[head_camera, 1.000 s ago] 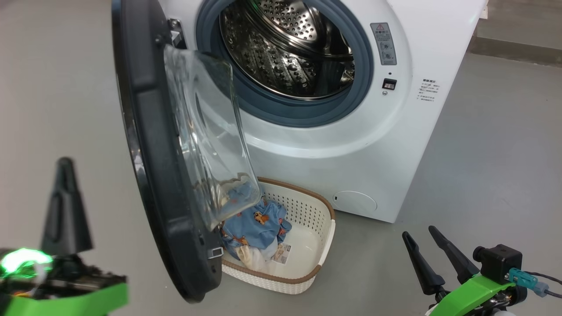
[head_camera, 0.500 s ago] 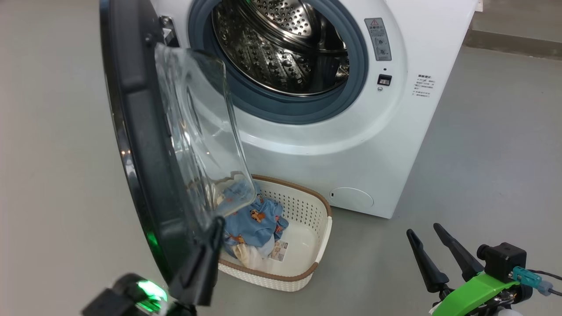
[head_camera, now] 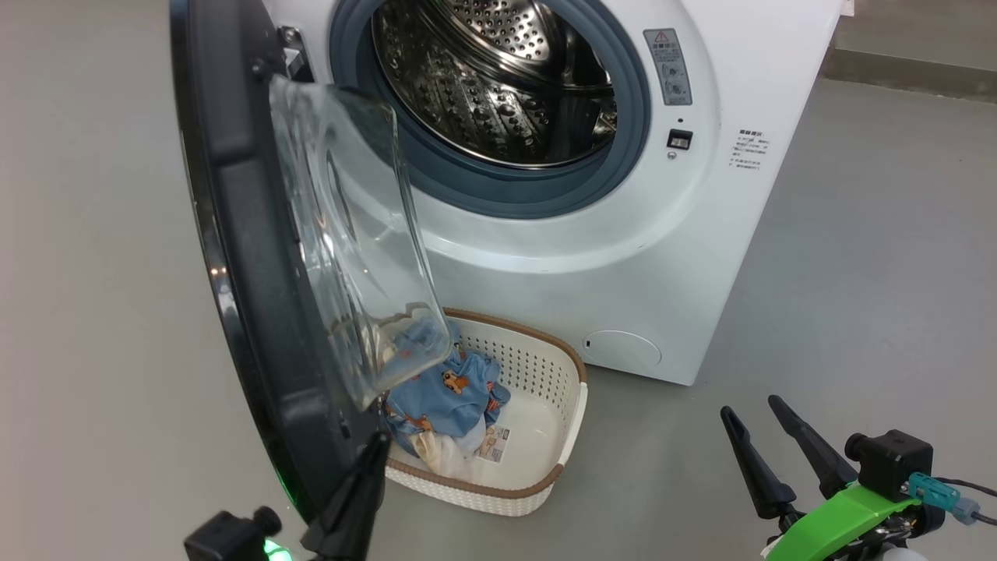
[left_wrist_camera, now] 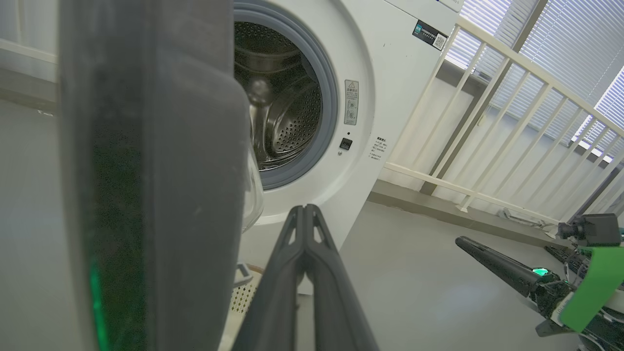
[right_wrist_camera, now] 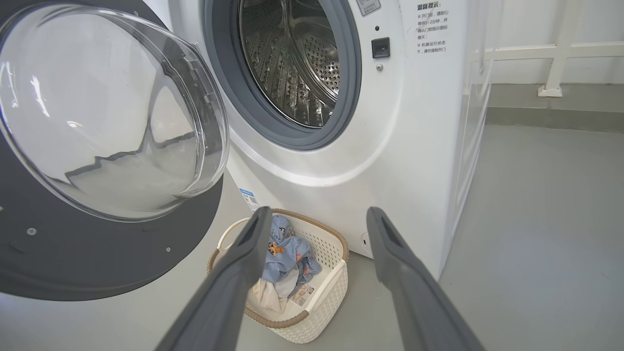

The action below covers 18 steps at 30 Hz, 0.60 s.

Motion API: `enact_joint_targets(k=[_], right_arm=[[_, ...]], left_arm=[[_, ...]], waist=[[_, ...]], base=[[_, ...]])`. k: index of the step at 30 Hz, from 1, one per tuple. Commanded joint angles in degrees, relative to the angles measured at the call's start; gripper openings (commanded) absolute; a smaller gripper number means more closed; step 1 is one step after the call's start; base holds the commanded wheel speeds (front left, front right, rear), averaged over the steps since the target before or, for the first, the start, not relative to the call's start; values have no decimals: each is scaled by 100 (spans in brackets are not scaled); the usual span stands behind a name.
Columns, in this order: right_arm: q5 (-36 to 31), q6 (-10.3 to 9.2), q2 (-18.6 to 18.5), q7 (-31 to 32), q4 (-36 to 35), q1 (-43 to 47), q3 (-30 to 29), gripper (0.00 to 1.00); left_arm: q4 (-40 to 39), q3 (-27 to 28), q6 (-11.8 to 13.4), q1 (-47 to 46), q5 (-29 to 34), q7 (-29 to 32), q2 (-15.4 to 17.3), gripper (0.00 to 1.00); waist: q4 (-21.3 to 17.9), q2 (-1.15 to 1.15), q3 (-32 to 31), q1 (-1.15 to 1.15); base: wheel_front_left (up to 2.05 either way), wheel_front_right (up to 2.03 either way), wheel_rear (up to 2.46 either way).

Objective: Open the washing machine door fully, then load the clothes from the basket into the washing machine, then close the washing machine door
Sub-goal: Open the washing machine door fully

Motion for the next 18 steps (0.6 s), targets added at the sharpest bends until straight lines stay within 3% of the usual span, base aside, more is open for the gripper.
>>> enact_joint_targets(k=[1,11,18], right_arm=[[-60,9,-86,-69,-158,-111,117,100],[-74,9,-107,-69,-182,-108,111,100],[-96,9,-102,-69,-201,-102,130,100]], left_arm=[[57,279,-17,-335,-43,-73,57,0],[545,560,-14,-495,-168,-140,82,0],[649,916,130,-376,-143,-161,117,0]], waist=[[-4,0,-1,0],[8,0,14,0],[75,0,12,0]], base=[[0,0,0],[0,0,0],[0,0,0]])
